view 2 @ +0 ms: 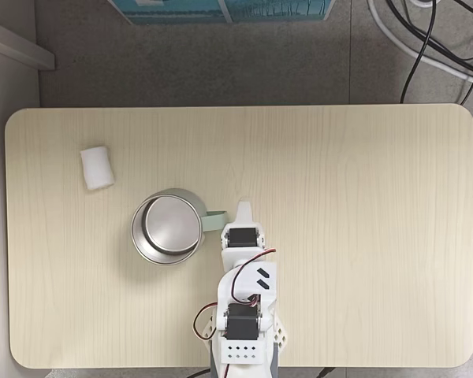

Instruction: Grasp a dressing and put it in the cup.

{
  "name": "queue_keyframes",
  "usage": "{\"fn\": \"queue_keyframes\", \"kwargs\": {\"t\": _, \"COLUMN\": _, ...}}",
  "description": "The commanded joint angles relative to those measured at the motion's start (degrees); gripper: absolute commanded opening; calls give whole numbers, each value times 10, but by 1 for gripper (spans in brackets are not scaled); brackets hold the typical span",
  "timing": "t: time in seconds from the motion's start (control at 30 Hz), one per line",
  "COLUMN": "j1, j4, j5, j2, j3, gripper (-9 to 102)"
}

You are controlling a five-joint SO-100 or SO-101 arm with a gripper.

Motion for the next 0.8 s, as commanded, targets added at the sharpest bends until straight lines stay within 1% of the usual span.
{"fn": "queue_keyframes", "kwargs": {"t": 0.0, "j1": 15, "j4": -20, "j5": 37, "j2": 0, "j3": -3, "gripper": 0}}
{"fn": "queue_keyframes", "kwargs": {"t": 0.6, "j1": 13, "j4": -17, "j5": 28, "j2": -1, "j3": 1, "gripper": 0}}
{"fn": "queue_keyframes", "kwargs": {"t": 0.67, "j1": 12, "j4": 0, "j5": 21, "j2": -1, "j3": 26, "gripper": 0}}
{"fn": "queue_keyframes", "kwargs": {"t": 0.77, "j1": -2, "j4": 47, "j5": 1, "j2": 2, "j3": 94, "gripper": 0}}
